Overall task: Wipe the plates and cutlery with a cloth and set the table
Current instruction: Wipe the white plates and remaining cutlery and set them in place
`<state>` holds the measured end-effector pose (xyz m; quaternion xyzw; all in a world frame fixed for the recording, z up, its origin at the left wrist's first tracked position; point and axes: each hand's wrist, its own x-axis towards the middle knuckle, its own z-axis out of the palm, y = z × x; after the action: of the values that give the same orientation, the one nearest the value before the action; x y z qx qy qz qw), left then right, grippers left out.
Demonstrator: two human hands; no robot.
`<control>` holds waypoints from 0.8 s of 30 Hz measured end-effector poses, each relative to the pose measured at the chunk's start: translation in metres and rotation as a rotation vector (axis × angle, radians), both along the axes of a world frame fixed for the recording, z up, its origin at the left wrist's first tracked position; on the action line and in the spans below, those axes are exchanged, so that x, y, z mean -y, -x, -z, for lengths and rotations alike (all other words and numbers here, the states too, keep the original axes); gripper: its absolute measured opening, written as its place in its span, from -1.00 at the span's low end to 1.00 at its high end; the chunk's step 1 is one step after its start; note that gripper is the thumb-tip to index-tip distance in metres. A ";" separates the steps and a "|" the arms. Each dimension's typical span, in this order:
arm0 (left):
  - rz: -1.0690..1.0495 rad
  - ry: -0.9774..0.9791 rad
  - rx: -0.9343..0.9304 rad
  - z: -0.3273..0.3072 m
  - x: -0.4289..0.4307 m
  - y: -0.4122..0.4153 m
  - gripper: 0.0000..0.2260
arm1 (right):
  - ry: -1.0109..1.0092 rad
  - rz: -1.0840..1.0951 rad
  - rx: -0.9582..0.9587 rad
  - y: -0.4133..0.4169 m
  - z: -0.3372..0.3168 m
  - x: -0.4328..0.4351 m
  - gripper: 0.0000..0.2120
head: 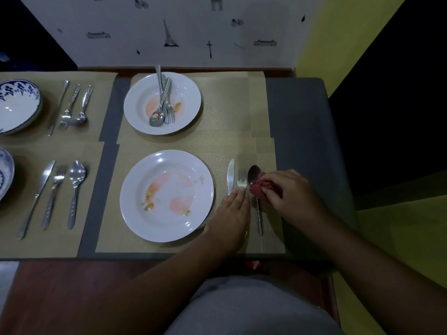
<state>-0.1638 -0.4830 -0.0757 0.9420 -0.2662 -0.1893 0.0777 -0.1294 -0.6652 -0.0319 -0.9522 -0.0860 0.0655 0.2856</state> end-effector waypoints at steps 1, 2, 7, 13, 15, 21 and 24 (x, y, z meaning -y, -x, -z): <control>-0.006 0.010 0.006 -0.001 -0.001 0.000 -0.24 | 0.002 -0.003 0.008 -0.001 -0.001 -0.002 -0.77; -0.012 0.022 0.017 -0.002 -0.003 0.001 -0.25 | 0.001 -0.009 0.017 -0.002 -0.002 -0.005 -0.77; -0.102 0.133 0.085 -0.010 -0.026 0.003 -0.25 | -0.016 -0.065 0.060 -0.011 -0.006 -0.025 -0.79; -0.282 0.130 0.082 -0.025 -0.073 0.000 -0.39 | -0.037 -0.152 0.080 -0.024 -0.009 -0.071 -0.78; -0.398 0.133 0.058 -0.025 -0.093 -0.002 -0.39 | -0.032 -0.186 0.085 -0.027 -0.008 -0.089 -0.79; -0.705 0.259 0.016 -0.030 -0.161 -0.006 -0.38 | -0.062 -0.318 0.095 -0.031 -0.008 -0.148 -0.88; -0.878 0.357 0.015 -0.022 -0.196 -0.011 -0.39 | -0.080 -0.345 0.093 -0.035 -0.010 -0.178 -0.84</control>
<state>-0.1523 -0.2865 -0.0536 0.9386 0.1284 -0.0830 0.3092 -0.0945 -0.4870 -0.0221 -0.9132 -0.2636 0.0657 0.3037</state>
